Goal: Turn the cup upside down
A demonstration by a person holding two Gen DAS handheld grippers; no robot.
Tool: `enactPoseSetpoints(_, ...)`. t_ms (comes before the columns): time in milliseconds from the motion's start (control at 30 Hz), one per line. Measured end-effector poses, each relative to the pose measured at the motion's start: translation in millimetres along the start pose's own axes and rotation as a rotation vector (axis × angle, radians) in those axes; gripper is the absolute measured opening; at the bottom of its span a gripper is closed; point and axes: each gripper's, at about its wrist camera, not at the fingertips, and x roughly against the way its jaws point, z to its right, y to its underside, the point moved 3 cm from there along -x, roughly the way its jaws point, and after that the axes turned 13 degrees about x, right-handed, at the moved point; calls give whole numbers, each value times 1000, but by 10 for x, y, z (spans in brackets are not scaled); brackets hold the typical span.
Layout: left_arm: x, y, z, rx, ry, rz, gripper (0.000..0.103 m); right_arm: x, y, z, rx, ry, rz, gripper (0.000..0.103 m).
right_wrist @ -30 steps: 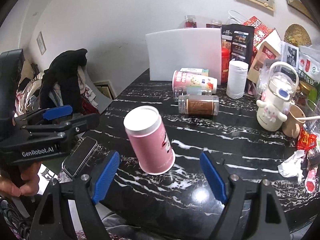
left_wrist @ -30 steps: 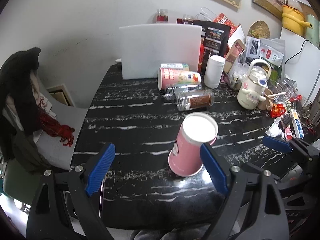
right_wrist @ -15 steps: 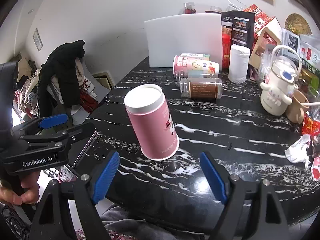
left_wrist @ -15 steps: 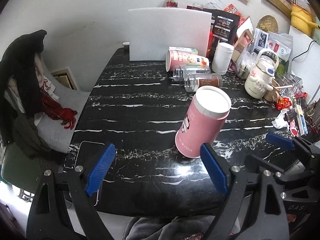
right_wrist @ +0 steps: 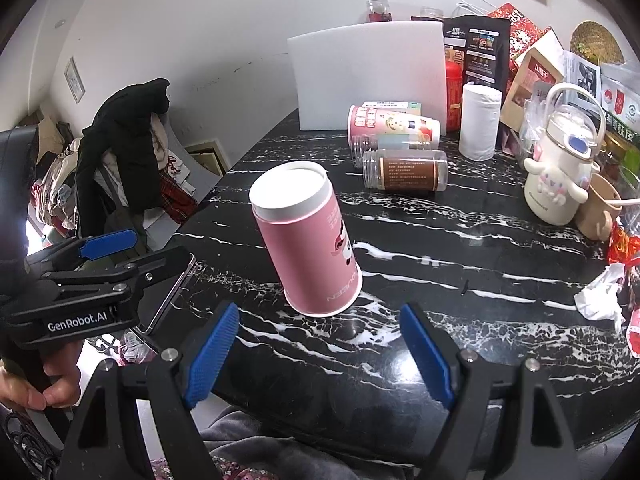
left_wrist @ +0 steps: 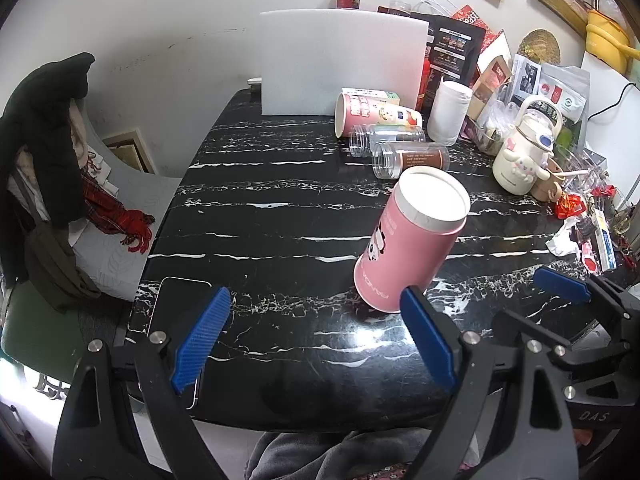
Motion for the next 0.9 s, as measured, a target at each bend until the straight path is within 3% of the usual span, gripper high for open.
enactPoseSetpoints(900, -75, -4, 106, -39, -5, -13, 86, 18, 31, 104, -23, 16, -7, 83)
